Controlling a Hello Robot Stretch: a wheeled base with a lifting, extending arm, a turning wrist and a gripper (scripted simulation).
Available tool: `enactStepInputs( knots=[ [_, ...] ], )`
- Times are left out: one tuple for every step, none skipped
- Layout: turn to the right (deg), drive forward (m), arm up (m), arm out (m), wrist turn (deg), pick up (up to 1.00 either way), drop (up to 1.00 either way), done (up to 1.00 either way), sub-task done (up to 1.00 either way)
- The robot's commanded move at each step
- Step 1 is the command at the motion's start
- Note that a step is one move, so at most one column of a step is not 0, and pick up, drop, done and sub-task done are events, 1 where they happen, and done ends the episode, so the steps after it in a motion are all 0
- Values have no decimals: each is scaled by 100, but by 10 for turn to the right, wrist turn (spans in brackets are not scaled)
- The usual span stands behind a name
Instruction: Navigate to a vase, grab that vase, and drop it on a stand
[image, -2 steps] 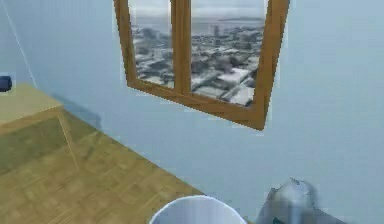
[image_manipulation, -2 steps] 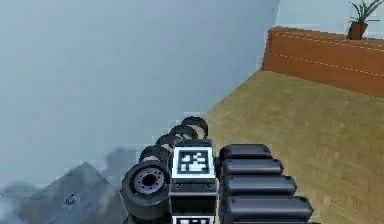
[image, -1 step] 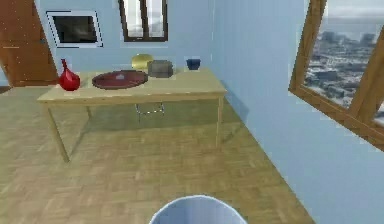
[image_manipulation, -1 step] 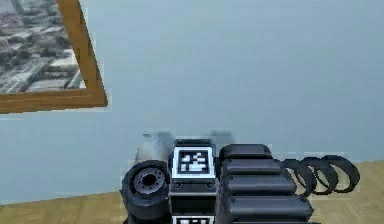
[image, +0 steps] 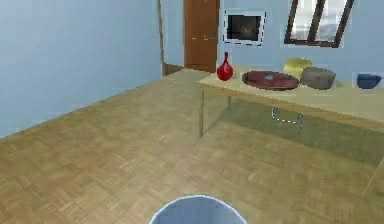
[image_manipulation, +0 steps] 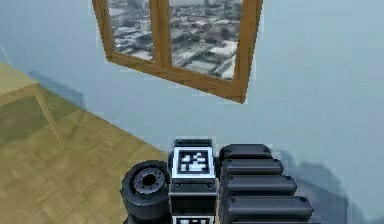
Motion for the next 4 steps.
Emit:
enactStepInputs(
  knots=[
    [450, 0, 0, 0, 0, 0, 0, 0, 0],
    [450, 0, 0, 0, 0, 0, 0, 0, 0],
    [180, 0, 0, 0, 0, 0, 0, 0, 0],
    [0, 20, 0, 0, 0, 0, 0, 0, 0]
  ],
)
